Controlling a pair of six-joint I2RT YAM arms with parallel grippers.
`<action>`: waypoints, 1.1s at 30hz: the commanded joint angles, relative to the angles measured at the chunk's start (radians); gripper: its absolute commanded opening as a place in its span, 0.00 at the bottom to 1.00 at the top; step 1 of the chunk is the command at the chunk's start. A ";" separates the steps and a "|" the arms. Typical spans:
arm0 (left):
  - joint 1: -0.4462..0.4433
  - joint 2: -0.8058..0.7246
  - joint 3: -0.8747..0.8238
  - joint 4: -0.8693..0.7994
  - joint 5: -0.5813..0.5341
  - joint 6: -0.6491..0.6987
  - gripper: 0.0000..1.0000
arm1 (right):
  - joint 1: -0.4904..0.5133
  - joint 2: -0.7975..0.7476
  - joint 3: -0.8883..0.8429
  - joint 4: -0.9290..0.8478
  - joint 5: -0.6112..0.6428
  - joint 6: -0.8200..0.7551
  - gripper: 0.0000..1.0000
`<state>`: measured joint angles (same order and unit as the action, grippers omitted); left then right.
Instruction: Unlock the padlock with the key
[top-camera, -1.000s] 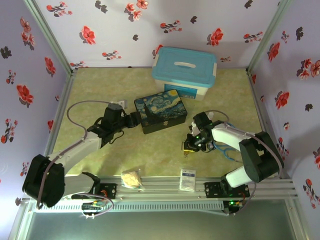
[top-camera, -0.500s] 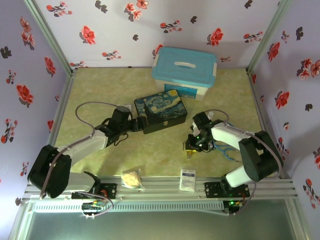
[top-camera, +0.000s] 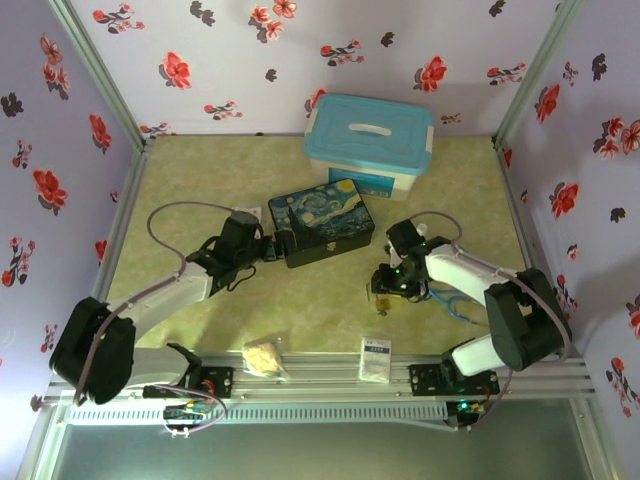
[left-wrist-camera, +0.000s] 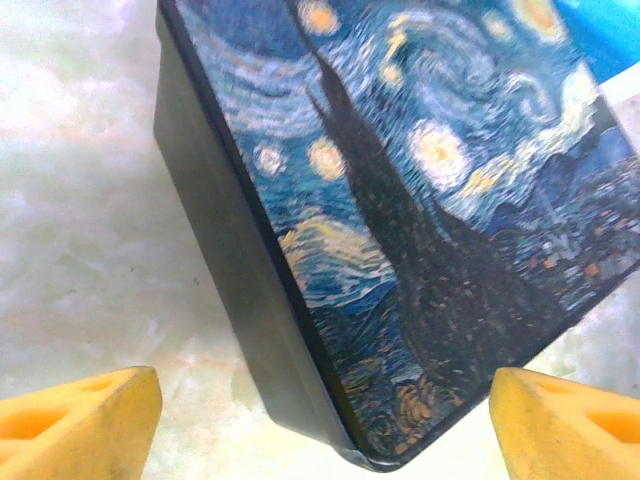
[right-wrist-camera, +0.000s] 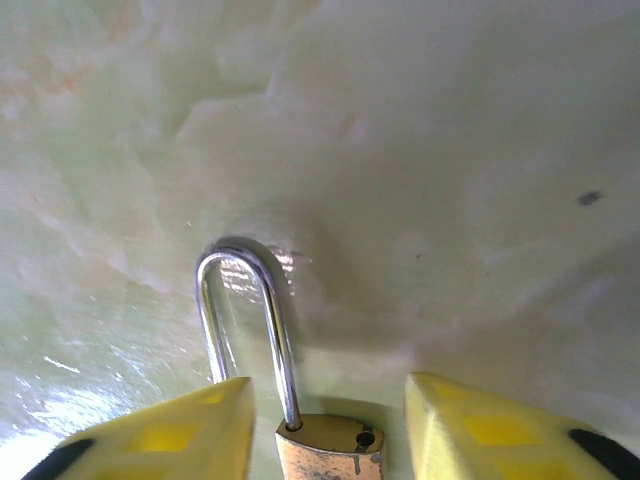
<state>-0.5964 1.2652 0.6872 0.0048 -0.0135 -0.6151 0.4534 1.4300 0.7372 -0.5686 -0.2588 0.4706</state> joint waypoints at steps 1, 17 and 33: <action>0.042 -0.083 0.015 -0.020 -0.029 0.030 0.90 | 0.002 -0.070 0.049 -0.024 0.103 -0.025 0.59; 0.440 -0.238 -0.056 -0.053 -0.249 0.257 1.00 | -0.221 -0.429 0.024 0.293 0.483 -0.164 0.99; 0.573 0.064 -0.285 0.645 -0.307 0.486 1.00 | -0.529 -0.184 -0.406 1.236 0.543 -0.283 0.99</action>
<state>-0.0429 1.2816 0.4320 0.4164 -0.3473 -0.1638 -0.0723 1.2102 0.3244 0.4240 0.2626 0.2276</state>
